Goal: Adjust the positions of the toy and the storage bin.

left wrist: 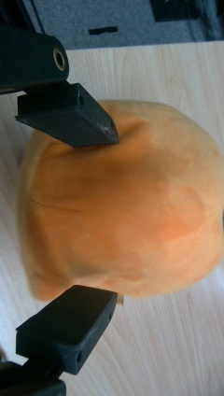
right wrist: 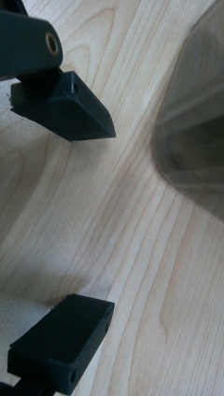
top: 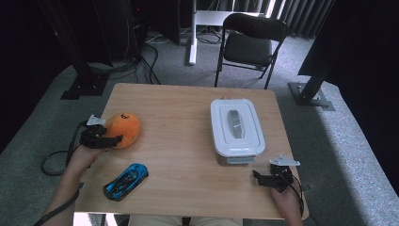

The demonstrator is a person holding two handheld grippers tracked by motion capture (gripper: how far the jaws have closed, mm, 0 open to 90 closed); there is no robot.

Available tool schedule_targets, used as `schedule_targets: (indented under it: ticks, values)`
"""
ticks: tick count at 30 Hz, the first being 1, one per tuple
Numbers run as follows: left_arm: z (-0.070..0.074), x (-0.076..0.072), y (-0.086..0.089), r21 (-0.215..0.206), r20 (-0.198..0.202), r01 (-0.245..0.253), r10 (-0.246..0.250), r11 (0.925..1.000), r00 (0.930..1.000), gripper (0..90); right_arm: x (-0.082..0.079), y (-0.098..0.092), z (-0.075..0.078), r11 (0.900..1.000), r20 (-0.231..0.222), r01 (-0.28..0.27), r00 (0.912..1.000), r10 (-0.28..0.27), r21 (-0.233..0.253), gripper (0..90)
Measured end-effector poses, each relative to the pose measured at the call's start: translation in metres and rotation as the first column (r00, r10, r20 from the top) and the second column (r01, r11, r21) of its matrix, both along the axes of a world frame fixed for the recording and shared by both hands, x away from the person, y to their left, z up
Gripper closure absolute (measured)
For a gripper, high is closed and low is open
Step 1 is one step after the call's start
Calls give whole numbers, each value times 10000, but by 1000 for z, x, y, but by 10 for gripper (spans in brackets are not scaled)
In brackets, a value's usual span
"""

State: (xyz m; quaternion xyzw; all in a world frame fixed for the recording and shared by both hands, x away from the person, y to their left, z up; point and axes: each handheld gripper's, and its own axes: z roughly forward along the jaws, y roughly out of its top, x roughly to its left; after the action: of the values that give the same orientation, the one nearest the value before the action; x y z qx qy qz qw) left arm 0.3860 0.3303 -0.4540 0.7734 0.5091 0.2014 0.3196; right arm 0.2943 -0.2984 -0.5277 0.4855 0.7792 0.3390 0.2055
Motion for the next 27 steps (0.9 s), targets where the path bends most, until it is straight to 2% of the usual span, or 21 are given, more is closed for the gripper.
schedule_targets:
  ticks: [4,5,8,12,13,14,16,17,18,19,21,22,23,24,26,27]
  values:
    - [-9,8,-2,127,-197,-119,122,9998,9997,217,0,0,0,10000,2,-1,10000,1,-1,142]
    - [-15,11,-2,35,-361,-295,296,9996,9989,231,0,0,0,10000,1,-2,10000,2,-3,142]
    - [-17,13,-1,-178,-381,-556,549,9983,9978,267,0,0,0,10000,-2,-1,10000,1,-2,142]
    - [-17,11,-2,-57,-205,-531,529,9986,9984,436,0,0,0,10000,3,-2,10000,2,1,142]
    - [-17,10,-2,-50,-129,-493,492,9988,9987,436,0,0,0,10000,3,-2,10000,2,1,142]
    - [-14,8,-1,-137,113,-367,368,9992,9993,536,0,0,0,10000,-1,0,10000,0,-2,142]
    - [-12,7,0,-171,230,-300,304,9994,9993,565,0,0,0,10000,2,1,10000,-1,1,142]
    - [-8,4,-1,-126,509,-12,19,9999,9987,618,0,0,0,10000,1,1,10000,-1,1,142]
    - [-8,4,-1,-126,509,-12,19,9999,9987,625,0,0,0,10000,1,1,10000,-1,1,142]
    - [-7,3,-3,33,724,279,-281,9996,9970,631,0,0,0,10000,-4,2,10000,-2,1,142]
    - [-5,1,-6,26,875,760,-759,9971,9933,630,0,0,0,10000,-3,1,10000,-1,1,142]
    - [-5,1,-6,26,875,760,-759,9971,9933,630,0,0,0,10000,-3,1,10000,-1,1,142]
    - [-3,-2,-12,229,1163,1473,-1490,9888,9820,630,0,0,0,10000,-2,3,10000,-3,-2,142]
    - [-3,-4,-14,188,1306,1907,-1915,9815,9728,629,0,0,0,10000,-2,3,10000,-3,-2,142]
    - [-1,-7,-18,69,1421,2430,-2415,9700,9599,627,0,0,0,10000,1,0,10000,0,-1,143]
    - [0,-8,-19,53,1408,2540,-2522,9672,9574,626,0,0,0,10000,-3,1,10000,-1,-1,142]
